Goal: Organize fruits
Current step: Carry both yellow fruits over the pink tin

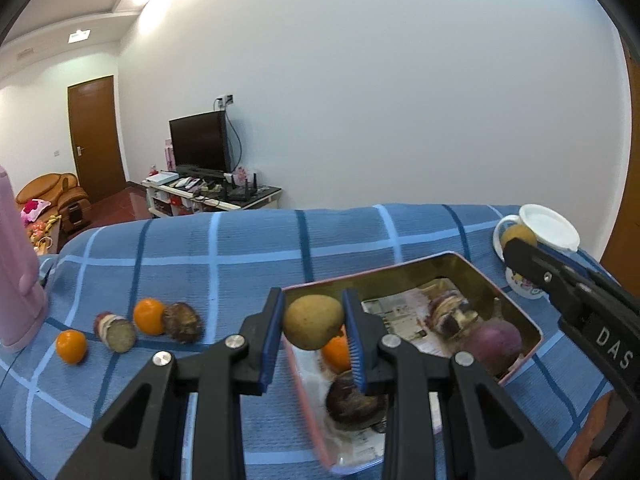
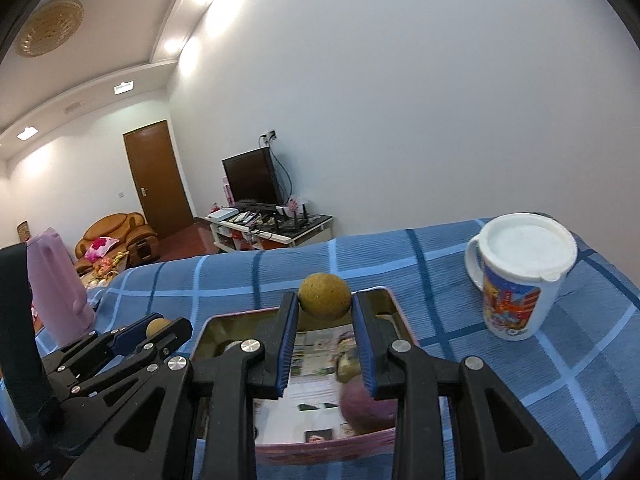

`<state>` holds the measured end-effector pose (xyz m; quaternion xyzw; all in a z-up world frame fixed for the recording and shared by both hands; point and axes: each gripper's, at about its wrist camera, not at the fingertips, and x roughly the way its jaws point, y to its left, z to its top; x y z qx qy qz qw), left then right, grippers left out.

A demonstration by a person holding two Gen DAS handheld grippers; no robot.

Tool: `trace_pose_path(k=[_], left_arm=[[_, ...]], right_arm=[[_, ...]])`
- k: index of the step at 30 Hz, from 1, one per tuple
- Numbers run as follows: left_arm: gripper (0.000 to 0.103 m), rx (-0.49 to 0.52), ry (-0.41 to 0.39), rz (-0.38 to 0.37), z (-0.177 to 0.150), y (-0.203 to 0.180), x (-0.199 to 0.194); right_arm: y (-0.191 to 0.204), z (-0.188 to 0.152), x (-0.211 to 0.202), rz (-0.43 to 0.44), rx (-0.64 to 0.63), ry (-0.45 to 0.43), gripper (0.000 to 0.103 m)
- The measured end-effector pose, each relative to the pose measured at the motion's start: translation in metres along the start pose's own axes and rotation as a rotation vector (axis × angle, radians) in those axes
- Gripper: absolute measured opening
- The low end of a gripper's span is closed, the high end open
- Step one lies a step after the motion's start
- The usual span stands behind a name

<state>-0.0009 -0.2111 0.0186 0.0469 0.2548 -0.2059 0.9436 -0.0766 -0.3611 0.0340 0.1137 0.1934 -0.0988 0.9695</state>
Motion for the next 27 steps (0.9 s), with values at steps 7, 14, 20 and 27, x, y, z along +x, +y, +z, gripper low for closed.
trace_pose_path(k=[7, 14, 20, 27], left_arm=[[0.031, 0.007, 0.010, -0.025, 0.002, -0.015, 0.008], [0.031, 0.029, 0.027, -0.039, -0.001, -0.033, 0.018], [0.031, 0.034, 0.043, -0.032, -0.002, -0.039, 0.027], [0.031, 0.037, 0.063, -0.018, -0.004, -0.044, 0.038]], right_arm=[[-0.019, 0.003, 0.004, -0.042, 0.013, 0.007, 0.030], [-0.023, 0.002, 0.015, -0.070, -0.016, 0.031, 0.030], [-0.016, 0.000, 0.023, -0.087, -0.062, 0.045, 0.030], [-0.015, 0.000, 0.032, -0.099, -0.080, 0.061, 0.030]])
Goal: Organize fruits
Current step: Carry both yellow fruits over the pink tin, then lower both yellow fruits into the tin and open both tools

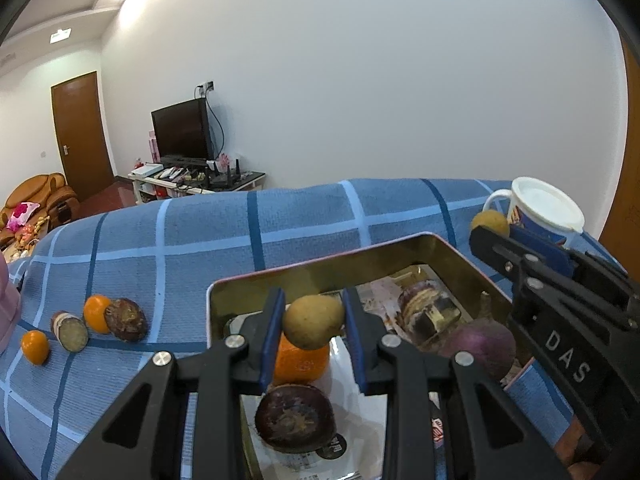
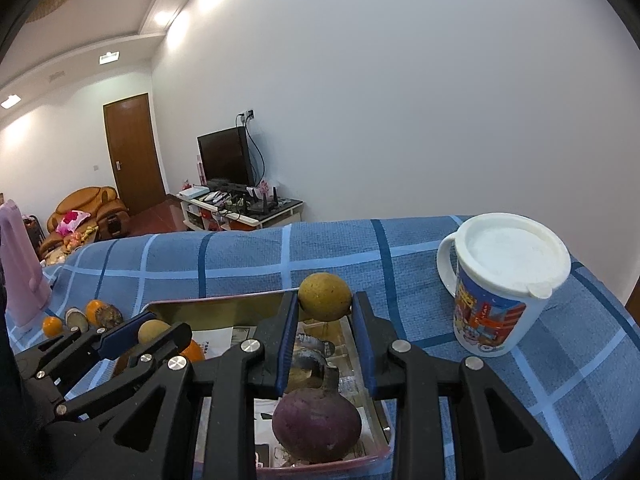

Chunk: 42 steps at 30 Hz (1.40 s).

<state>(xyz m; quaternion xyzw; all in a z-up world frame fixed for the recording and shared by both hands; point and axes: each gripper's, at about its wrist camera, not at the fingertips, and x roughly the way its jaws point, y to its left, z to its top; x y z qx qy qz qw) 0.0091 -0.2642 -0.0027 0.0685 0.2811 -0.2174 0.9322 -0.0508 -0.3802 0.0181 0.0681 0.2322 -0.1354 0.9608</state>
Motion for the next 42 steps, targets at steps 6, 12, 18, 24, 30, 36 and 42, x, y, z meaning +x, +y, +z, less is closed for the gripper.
trace_pose_path(k=[6, 12, 18, 24, 30, 36, 42], left_arm=[[0.031, 0.004, 0.007, 0.005, 0.001, -0.005, 0.005], [0.031, 0.008, 0.017, 0.007, 0.000, -0.006, 0.006], [0.031, 0.000, 0.061, 0.034, 0.002, -0.006, 0.015], [0.031, 0.013, 0.078, 0.061, 0.000, -0.008, 0.018], [0.031, 0.027, 0.081, 0.071, 0.000, -0.012, 0.019], [0.032, 0.047, 0.083, 0.077, 0.000, -0.016, 0.020], [0.046, 0.045, 0.068, 0.103, 0.000, -0.015, 0.015]], right_arm=[[0.003, 0.001, 0.002, -0.011, -0.020, 0.001, 0.030], [0.004, 0.002, 0.013, -0.025, -0.029, 0.022, 0.030], [0.004, 0.003, 0.025, -0.029, -0.031, 0.052, 0.030], [0.004, 0.005, 0.044, -0.024, -0.025, 0.104, 0.030], [0.005, 0.002, 0.052, 0.006, -0.025, 0.135, 0.030], [0.008, 0.002, 0.060, 0.032, -0.034, 0.156, 0.030], [0.008, 0.001, 0.061, 0.050, -0.033, 0.147, 0.030]])
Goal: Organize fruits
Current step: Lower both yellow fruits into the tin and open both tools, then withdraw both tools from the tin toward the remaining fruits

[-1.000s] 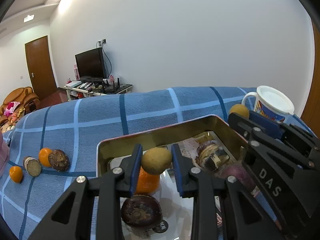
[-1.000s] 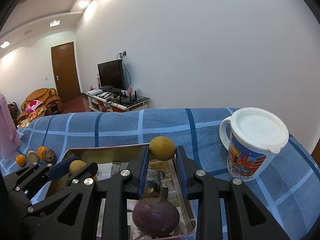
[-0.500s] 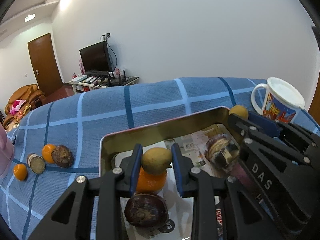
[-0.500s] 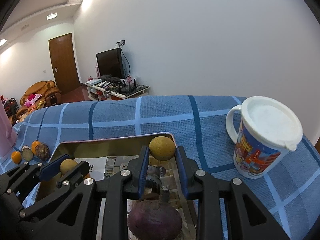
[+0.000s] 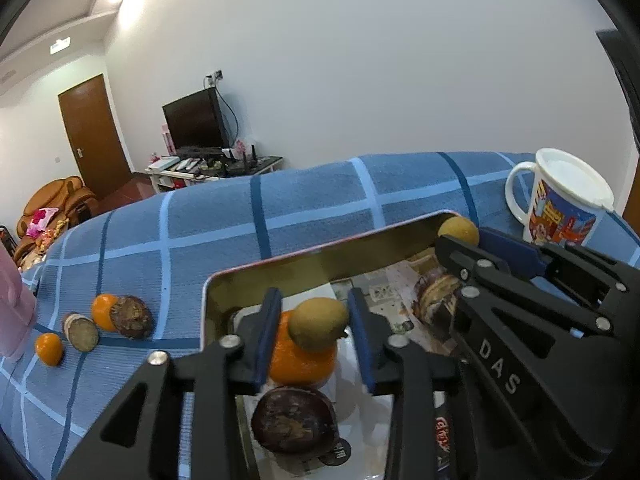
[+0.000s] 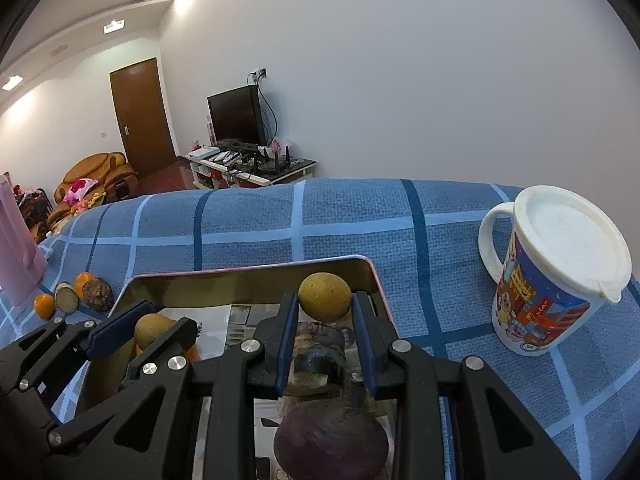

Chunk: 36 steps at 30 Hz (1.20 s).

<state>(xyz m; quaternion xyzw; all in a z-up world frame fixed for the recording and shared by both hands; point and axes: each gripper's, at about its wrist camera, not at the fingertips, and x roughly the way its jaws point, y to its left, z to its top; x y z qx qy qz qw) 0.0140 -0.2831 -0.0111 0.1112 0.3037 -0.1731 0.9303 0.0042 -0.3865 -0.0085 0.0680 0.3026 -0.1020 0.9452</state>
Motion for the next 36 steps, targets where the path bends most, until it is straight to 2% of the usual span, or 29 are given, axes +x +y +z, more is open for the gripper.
trace_pose_path(k=[1, 3, 5, 7, 8, 9, 10, 11, 12, 15, 36], left_arm=[[0.050, -0.002, -0.002, 0.005, 0.000, 0.001, -0.001], [0.068, -0.013, -0.015, 0.025, 0.000, 0.003, -0.004], [0.072, -0.022, -0.037, 0.037, -0.001, 0.005, -0.009], [0.073, -0.019, -0.060, 0.034, -0.002, 0.005, -0.013], [0.078, -0.017, -0.075, 0.035, -0.002, 0.005, -0.016], [0.088, -0.014, -0.091, 0.032, -0.002, 0.005, -0.019], [0.094, -0.013, -0.104, 0.033, -0.003, 0.005, -0.021], [0.102, -0.015, -0.128, 0.038, -0.003, 0.006, -0.026], [0.103, -0.017, -0.147, 0.044, -0.004, 0.007, -0.030], [0.103, -0.001, -0.179, 0.069, -0.006, 0.007, -0.036], [0.103, -0.105, -0.190, 0.147, -0.018, 0.057, -0.047]], right_arm=[[0.000, 0.000, 0.000, 0.001, 0.000, -0.002, 0.030], [0.000, -0.001, -0.001, 0.013, 0.004, -0.010, 0.031], [-0.002, -0.002, -0.005, 0.010, 0.008, -0.025, 0.035], [-0.001, -0.002, -0.013, -0.020, -0.002, -0.053, 0.047], [-0.001, -0.002, -0.017, -0.038, -0.005, -0.068, 0.050], [-0.001, -0.001, -0.020, -0.042, -0.004, -0.082, 0.061], [-0.001, -0.001, -0.022, -0.042, 0.001, -0.093, 0.075], [-0.001, -0.001, -0.025, -0.045, 0.004, -0.105, 0.080], [0.000, 0.000, -0.028, -0.047, 0.002, -0.116, 0.083], [0.001, 0.001, -0.035, -0.062, -0.011, -0.147, 0.083], [0.003, -0.008, -0.044, -0.117, 0.040, -0.154, 0.083]])
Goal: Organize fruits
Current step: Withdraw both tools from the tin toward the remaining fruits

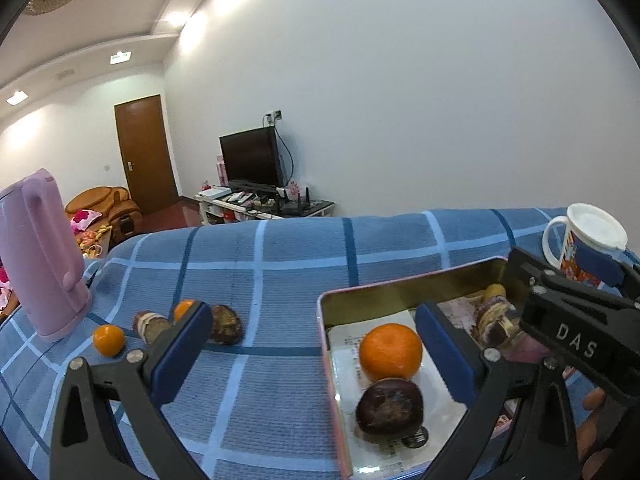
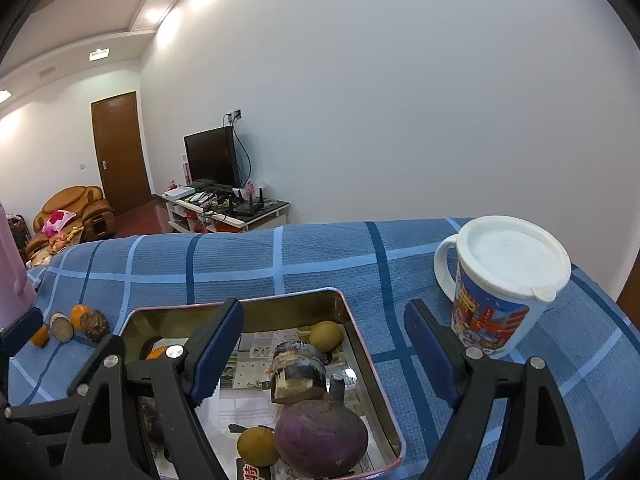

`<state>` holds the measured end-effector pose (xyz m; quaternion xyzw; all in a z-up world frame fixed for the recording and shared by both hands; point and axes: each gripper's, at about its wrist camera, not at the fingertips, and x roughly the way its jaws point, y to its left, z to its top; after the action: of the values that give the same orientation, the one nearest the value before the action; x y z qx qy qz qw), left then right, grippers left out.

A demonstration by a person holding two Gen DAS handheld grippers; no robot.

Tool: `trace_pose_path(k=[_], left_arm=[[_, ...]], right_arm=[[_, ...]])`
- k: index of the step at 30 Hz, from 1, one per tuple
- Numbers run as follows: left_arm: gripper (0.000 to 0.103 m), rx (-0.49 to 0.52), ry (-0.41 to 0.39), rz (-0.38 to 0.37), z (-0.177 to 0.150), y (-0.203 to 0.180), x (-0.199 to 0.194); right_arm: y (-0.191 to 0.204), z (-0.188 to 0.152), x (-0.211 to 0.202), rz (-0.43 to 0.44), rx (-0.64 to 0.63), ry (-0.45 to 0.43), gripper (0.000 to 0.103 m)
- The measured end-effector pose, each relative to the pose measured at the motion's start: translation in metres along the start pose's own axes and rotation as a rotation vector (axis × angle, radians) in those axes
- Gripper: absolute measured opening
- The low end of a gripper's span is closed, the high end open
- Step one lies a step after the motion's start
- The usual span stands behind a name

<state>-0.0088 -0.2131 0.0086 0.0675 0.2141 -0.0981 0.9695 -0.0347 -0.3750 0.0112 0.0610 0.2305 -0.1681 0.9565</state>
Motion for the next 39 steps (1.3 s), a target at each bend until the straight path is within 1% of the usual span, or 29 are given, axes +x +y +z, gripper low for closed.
trace_pose_path(k=[5, 14, 20, 25, 31, 39], left_arm=[[0.103, -0.002, -0.011, 0.006, -0.002, 0.005, -0.003], [0.103, -0.010, -0.006, 0.005, -0.004, 0.012, -0.005], [0.103, -0.008, -0.002, -0.001, -0.008, 0.020, -0.008], [0.103, -0.008, -0.003, -0.002, -0.012, 0.027, -0.014], [0.103, 0.016, -0.016, -0.008, -0.016, 0.034, -0.023], [0.103, 0.022, -0.014, -0.008, -0.020, 0.051, -0.029]], right_arm=[[0.003, -0.004, -0.002, -0.013, -0.006, 0.002, 0.083], [0.010, -0.008, -0.006, -0.030, -0.030, 0.004, 0.083], [0.007, -0.012, -0.015, -0.046, -0.002, -0.006, 0.083], [0.006, -0.015, -0.023, -0.083, 0.011, -0.023, 0.083], [0.014, -0.020, -0.038, -0.130, 0.009, -0.045, 0.083], [0.029, -0.025, -0.052, -0.160, -0.011, -0.055, 0.083]])
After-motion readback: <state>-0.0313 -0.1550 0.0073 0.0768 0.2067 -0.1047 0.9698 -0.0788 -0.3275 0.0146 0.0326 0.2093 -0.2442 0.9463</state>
